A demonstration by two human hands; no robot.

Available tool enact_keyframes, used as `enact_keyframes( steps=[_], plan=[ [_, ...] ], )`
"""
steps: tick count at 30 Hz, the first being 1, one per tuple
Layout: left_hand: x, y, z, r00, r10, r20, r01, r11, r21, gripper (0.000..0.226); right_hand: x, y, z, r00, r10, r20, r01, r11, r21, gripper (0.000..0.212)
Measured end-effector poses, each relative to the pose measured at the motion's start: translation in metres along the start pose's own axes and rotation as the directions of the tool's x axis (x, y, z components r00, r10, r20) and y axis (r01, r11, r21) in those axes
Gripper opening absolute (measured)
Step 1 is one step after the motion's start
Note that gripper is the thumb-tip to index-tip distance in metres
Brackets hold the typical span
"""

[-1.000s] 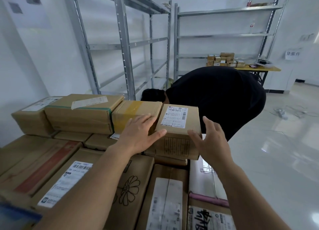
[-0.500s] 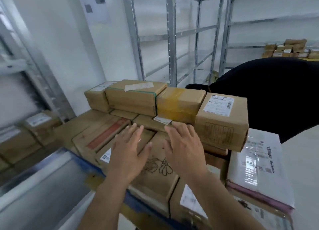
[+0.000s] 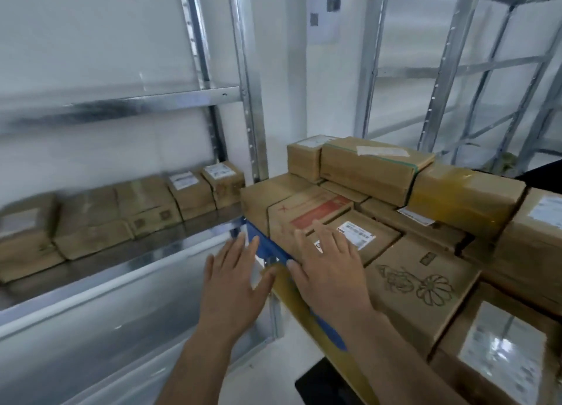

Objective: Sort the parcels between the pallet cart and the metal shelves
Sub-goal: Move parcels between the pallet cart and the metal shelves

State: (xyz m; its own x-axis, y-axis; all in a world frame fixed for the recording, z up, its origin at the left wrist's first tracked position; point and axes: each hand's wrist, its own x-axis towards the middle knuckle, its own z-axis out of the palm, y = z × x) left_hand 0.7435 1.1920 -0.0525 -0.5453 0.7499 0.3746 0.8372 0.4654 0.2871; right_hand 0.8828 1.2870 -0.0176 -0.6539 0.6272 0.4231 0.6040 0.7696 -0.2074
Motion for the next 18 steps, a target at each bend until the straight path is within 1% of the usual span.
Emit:
enact_keyframes(
  steps=[1, 2, 5, 7, 10, 14, 18],
  plan=[
    [-0.005, -0.014, -0.008, 1.0, -0.02, -0.007, 0.02, 1.0, 0.008, 0.082, 0.002, -0.016, 0.005, 0.999, -0.021, 0.024, 0.021, 1.0, 0.013, 0.05],
    [-0.01, -0.029, -0.015, 0.999, -0.047, -0.019, 0.047, 0.999, 0.017, 0.081, 0.004, -0.031, 0.011, 0.998, -0.055, 0.025, 0.054, 0.998, 0.008, 0.053],
    [-0.025, -0.074, -0.035, 0.993, -0.11, -0.05, 0.112, 0.993, 0.04, 0.072, 0.005, -0.081, 0.022, 0.99, -0.133, 0.055, 0.132, 0.991, 0.015, 0.055],
    [-0.038, -0.103, -0.05, 0.987, -0.148, -0.057, 0.151, 0.987, 0.05, 0.075, 0.005, -0.116, 0.028, 0.983, -0.176, 0.047, 0.175, 0.984, 0.028, 0.056],
    [-0.061, -0.148, -0.07, 0.974, -0.213, -0.076, 0.218, 0.974, 0.059, 0.081, 0.005, -0.165, 0.047, 0.957, -0.256, 0.135, 0.249, 0.966, 0.064, 0.067],
    [-0.093, -0.21, -0.094, 0.943, -0.315, -0.112, 0.324, 0.943, 0.072, 0.076, 0.002, -0.232, 0.07, 0.929, -0.338, 0.151, 0.324, 0.94, 0.11, 0.069],
    [-0.126, -0.27, -0.116, 0.898, -0.415, -0.145, 0.428, 0.901, 0.073, 0.077, -0.003, -0.301, 0.09, 0.892, -0.417, 0.175, 0.39, 0.905, 0.169, 0.069]
  ],
)
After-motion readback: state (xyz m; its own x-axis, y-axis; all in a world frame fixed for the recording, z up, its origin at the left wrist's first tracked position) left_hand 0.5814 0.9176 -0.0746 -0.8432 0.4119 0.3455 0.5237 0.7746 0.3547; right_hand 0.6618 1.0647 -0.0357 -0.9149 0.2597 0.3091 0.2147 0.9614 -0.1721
